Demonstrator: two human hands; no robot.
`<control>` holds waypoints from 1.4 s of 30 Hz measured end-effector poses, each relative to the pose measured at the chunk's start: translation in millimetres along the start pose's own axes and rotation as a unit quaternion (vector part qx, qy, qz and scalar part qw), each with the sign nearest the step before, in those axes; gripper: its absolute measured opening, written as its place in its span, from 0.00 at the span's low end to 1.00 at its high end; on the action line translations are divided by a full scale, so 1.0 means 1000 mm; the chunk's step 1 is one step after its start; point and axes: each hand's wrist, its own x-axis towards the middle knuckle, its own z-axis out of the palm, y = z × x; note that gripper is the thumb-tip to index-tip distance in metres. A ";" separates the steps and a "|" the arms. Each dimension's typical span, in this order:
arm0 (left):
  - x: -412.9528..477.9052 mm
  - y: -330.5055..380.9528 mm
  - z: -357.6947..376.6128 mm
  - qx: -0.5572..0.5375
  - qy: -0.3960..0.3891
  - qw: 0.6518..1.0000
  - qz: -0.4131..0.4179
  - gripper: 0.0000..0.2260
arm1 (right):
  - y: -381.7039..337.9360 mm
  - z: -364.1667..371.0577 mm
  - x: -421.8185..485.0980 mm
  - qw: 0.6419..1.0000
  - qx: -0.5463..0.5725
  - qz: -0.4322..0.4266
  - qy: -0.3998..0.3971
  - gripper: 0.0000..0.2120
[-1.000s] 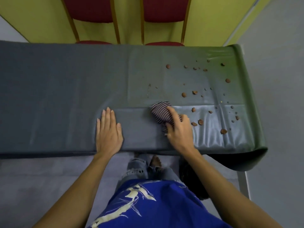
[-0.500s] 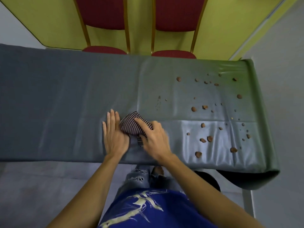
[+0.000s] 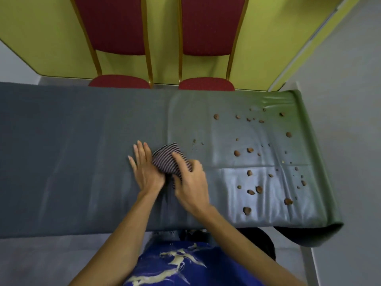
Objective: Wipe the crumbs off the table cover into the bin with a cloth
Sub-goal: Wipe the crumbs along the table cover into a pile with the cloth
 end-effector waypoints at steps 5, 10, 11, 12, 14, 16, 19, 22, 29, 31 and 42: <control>-0.003 -0.005 0.006 0.025 0.029 0.999 0.007 0.27 | 0.024 -0.003 0.020 0.996 -0.073 0.002 -0.042 0.33; 0.000 -0.002 0.004 -0.005 0.038 0.999 0.012 0.26 | 0.087 -0.039 0.020 0.985 -0.056 0.156 0.047 0.30; 0.000 -0.001 0.003 -0.015 0.038 0.999 0.008 0.26 | 0.094 -0.044 0.017 0.978 -0.045 0.189 0.072 0.30; 0.002 0.000 0.001 -0.025 0.043 0.999 0.003 0.26 | 0.095 -0.047 0.014 0.973 -0.034 0.208 0.094 0.30; 0.013 0.006 -0.002 -0.041 0.062 0.997 0.002 0.25 | 0.082 -0.047 0.009 0.972 -0.004 0.202 0.120 0.31; 0.029 0.015 -0.003 -0.051 0.063 0.997 0.019 0.24 | 0.053 -0.034 0.010 0.981 0.023 0.154 0.113 0.33; 0.050 0.019 0.000 -0.021 0.020 0.998 0.064 0.25 | 0.005 0.000 0.030 0.997 0.005 0.062 0.051 0.33; 0.056 0.007 0.007 0.005 -0.006 0.997 0.080 0.29 | -0.011 0.017 0.053 0.998 -0.038 0.056 0.013 0.33; 0.054 0.007 0.011 -0.008 0.042 0.996 0.083 0.25 | 0.074 -0.036 0.055 0.977 -0.060 0.196 0.065 0.29; 0.056 0.009 0.009 -0.025 0.039 0.996 0.071 0.25 | 0.091 -0.053 0.053 0.952 -0.023 0.285 0.108 0.29; 0.082 0.032 0.022 0.016 0.011 0.994 0.111 0.29 | -0.007 0.006 0.123 0.994 -0.006 0.106 -0.013 0.26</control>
